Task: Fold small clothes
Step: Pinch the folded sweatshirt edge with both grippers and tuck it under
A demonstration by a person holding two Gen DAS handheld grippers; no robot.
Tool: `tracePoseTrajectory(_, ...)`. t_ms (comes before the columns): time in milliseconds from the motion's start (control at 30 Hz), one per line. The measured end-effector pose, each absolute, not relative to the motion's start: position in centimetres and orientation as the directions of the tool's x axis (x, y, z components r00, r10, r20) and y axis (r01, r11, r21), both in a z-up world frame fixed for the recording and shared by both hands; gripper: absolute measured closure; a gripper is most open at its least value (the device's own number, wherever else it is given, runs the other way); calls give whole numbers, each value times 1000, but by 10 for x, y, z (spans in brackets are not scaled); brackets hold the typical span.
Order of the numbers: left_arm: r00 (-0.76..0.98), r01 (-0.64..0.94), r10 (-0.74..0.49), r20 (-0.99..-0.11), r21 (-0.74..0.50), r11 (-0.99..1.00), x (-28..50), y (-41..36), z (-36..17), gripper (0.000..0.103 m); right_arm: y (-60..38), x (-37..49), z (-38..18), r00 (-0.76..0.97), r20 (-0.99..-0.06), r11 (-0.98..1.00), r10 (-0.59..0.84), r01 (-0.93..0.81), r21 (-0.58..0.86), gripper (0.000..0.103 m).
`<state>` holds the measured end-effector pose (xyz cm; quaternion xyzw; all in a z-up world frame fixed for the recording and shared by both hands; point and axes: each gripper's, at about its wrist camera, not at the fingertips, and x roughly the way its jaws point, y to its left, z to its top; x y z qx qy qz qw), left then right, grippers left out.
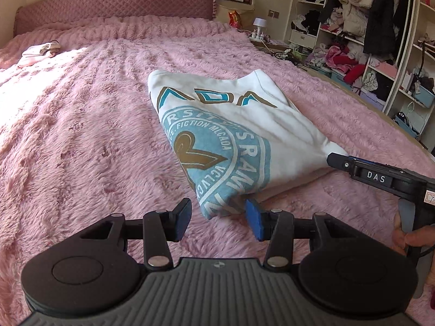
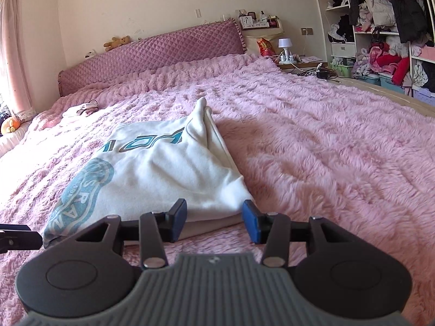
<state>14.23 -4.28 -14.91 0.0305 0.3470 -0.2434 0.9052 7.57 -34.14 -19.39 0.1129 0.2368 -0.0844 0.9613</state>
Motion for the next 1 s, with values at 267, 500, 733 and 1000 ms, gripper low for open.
tracePoseTrajectory(267,647,440,-385,-658,-90,894,148,-49,-163,80,-345,79,-196,870,-480,957,-112,224,184,61)
tracePoseTrajectory(500,657,418,-364,-660,-84,905,148,-53,-168,82,-353,83,-199,868,-487,947,-98,231,223,61)
tracePoseTrajectory(733,657,404,-353,-666,-84,911,152,-57,-170,82,-363,93,-201,864,-497,923,-79,252,292,59)
tracePoseTrajectory(1000,733,364,-231,-640,82,928,138,-76,-160,92,-372,90,-190,879,-462,912,-116,279,302,102)
